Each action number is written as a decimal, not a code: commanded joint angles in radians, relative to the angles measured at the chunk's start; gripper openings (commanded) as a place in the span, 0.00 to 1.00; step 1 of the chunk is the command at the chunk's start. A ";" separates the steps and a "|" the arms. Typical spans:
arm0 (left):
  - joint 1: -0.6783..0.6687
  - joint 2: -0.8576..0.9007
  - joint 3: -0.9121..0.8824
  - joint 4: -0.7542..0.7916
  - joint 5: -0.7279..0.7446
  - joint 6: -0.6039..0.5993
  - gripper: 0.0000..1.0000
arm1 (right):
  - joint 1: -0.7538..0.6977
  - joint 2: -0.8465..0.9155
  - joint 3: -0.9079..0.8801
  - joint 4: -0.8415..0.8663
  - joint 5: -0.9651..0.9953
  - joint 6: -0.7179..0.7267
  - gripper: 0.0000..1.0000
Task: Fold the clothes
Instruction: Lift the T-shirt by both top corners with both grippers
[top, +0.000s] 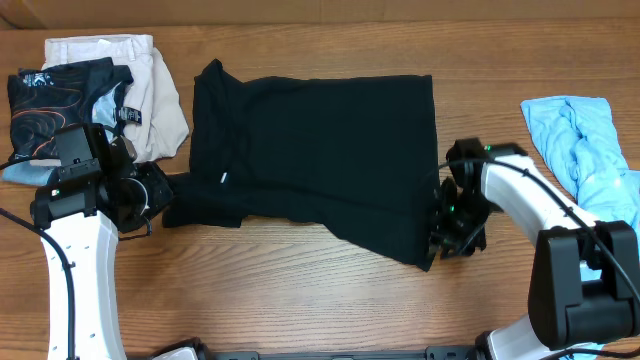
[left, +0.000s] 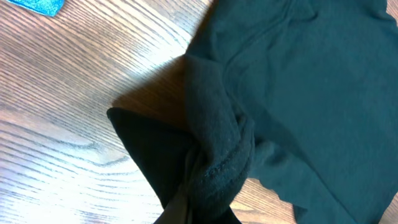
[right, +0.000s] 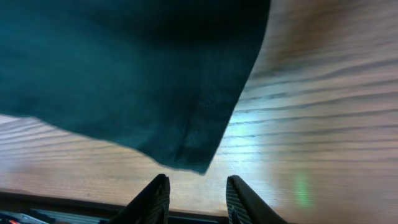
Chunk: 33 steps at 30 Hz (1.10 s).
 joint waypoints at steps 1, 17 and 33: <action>-0.002 0.002 0.005 0.004 0.002 0.016 0.04 | 0.000 -0.003 -0.069 0.048 -0.060 0.054 0.34; -0.002 0.002 0.005 0.003 0.002 0.016 0.04 | 0.000 -0.003 -0.179 0.253 -0.127 0.069 0.19; 0.000 0.000 0.138 -0.016 0.010 0.023 0.04 | -0.144 -0.195 0.349 0.006 -0.039 0.047 0.04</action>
